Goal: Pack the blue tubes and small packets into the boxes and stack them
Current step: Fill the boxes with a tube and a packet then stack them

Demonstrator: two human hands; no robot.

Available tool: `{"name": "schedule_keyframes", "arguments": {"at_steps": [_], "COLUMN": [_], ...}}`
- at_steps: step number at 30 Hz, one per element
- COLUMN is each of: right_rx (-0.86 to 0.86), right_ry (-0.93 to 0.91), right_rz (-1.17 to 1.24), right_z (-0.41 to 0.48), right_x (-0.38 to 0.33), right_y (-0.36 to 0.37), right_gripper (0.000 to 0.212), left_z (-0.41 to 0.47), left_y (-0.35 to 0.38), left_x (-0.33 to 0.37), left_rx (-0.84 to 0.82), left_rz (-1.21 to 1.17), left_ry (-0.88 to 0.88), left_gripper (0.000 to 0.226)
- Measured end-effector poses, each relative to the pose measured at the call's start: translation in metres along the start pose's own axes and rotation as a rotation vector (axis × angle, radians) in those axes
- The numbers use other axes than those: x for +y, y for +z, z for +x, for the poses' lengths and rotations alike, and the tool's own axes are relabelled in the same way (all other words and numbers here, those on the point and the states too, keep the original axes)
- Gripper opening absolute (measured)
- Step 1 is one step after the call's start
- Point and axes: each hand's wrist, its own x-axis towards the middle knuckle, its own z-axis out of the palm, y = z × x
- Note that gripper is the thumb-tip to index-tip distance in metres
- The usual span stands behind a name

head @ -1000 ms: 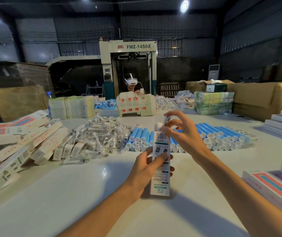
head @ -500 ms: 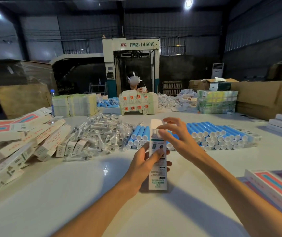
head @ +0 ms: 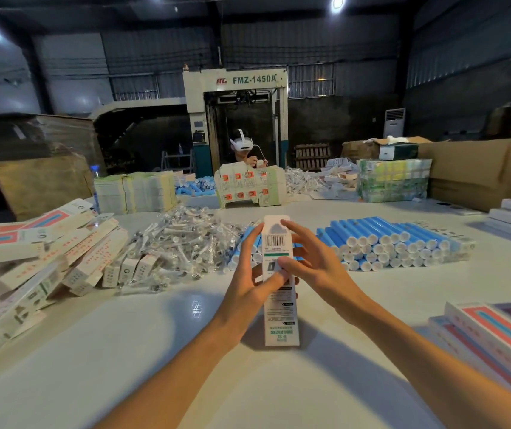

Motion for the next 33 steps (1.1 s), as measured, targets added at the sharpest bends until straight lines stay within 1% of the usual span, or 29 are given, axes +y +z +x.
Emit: {"name": "schedule_keyframes", "arguments": {"at_steps": [3, 6, 8, 12, 14, 16, 18, 21, 24, 26, 29, 31, 33], "right_rx": [-0.047, -0.066, -0.070, -0.070, -0.068, -0.069, -0.025, 0.127, 0.114, 0.099, 0.100, 0.111, 0.125], "right_ry": [0.033, 0.037, 0.035, 0.059, 0.050, 0.018, -0.027, -0.042, -0.041, -0.084, -0.219, -0.232, -0.229], "right_rz": [0.070, 0.070, 0.079, 0.060, 0.006, -0.003, 0.015, 0.035, 0.000, -0.065, -0.237, -0.302, -0.303], "right_z": [-0.003, -0.004, -0.005, -0.004, -0.004, -0.004, -0.005, 0.001, 0.006, 0.007, 0.007, 0.007, 0.007], "right_x": [0.000, -0.001, -0.003, -0.008, -0.008, -0.009, -0.013, -0.015, -0.016, -0.017, -0.016, -0.017, -0.018], "right_y": [0.003, 0.004, 0.006, 0.009, 0.009, 0.009, 0.007, 0.000, -0.009, -0.015, -0.016, -0.013, -0.013], "right_gripper": [0.051, 0.042, 0.037, 0.032, 0.031, 0.029, 0.030, 0.030, 0.021, 0.017, 0.021, 0.026, 0.029], "left_z": [0.000, 0.002, 0.002, 0.003, 0.004, 0.004, 0.002, 0.001, 0.000, 0.000, 0.000, 0.000, 0.000], "left_y": [0.002, 0.007, 0.010, 0.013, 0.011, 0.008, 0.005, 0.006, 0.008, 0.008, 0.008, 0.007, 0.006], "left_x": [-0.002, -0.004, -0.005, -0.005, -0.007, -0.007, -0.005, -0.001, 0.001, 0.002, 0.002, 0.002, 0.001], "left_rx": [-0.054, -0.077, -0.048, 0.050, 0.074, 0.082, 0.067, 0.001, -0.056, -0.072, -0.072, -0.067, -0.062], "left_rz": [-0.105, -0.153, -0.107, 0.082, 0.091, 0.112, 0.134, 0.148, 0.161, 0.160, 0.159, 0.165, 0.167], "left_ry": [-0.048, -0.071, -0.051, 0.032, 0.016, -0.009, -0.015, -0.003, 0.007, -0.002, -0.021, -0.031, -0.035], "left_gripper": [0.081, 0.074, 0.077, 0.097, 0.102, 0.101, 0.098, 0.099, 0.096, 0.094, 0.096, 0.098, 0.098]}}
